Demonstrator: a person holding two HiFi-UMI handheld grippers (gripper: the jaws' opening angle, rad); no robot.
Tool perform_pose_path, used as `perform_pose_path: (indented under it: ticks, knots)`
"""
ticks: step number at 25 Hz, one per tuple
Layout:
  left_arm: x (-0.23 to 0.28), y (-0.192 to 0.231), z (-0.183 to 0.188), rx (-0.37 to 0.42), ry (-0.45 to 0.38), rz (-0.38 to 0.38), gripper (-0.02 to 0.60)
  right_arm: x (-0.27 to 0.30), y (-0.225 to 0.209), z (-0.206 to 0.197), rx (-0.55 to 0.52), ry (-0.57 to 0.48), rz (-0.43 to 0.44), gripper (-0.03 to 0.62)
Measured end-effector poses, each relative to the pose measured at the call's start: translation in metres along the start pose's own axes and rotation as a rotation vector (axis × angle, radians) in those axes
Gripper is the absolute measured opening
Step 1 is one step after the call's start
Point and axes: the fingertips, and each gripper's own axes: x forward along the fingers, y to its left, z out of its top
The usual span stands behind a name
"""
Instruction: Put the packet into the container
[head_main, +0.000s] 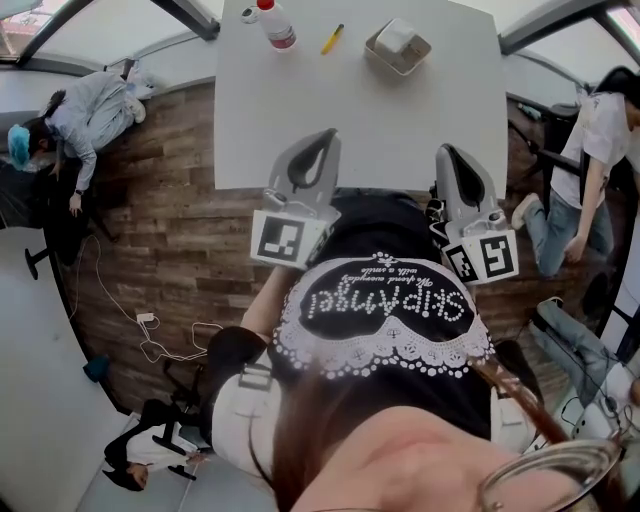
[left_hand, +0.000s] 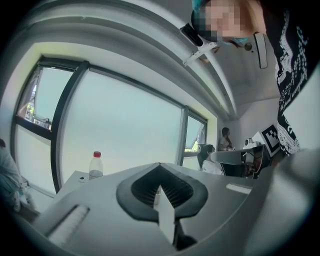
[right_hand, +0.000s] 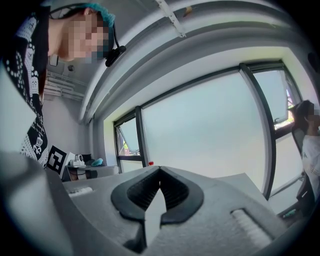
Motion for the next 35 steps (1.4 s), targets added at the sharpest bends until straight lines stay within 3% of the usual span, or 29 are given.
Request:
perform_pose_path:
  ticks: [28, 35]
  knots:
    - [0.002, 0.001, -0.006, -0.01, 0.032, 0.0, 0.002, -0.004, -0.007, -0.007, -0.004, 0.028, -0.034, 0.003]
    - [-0.004, 0.016, -0.002, -0.029, 0.027, 0.058, 0.002, -0.012, -0.018, -0.005, -0.011, 0.027, -0.09, 0.003]
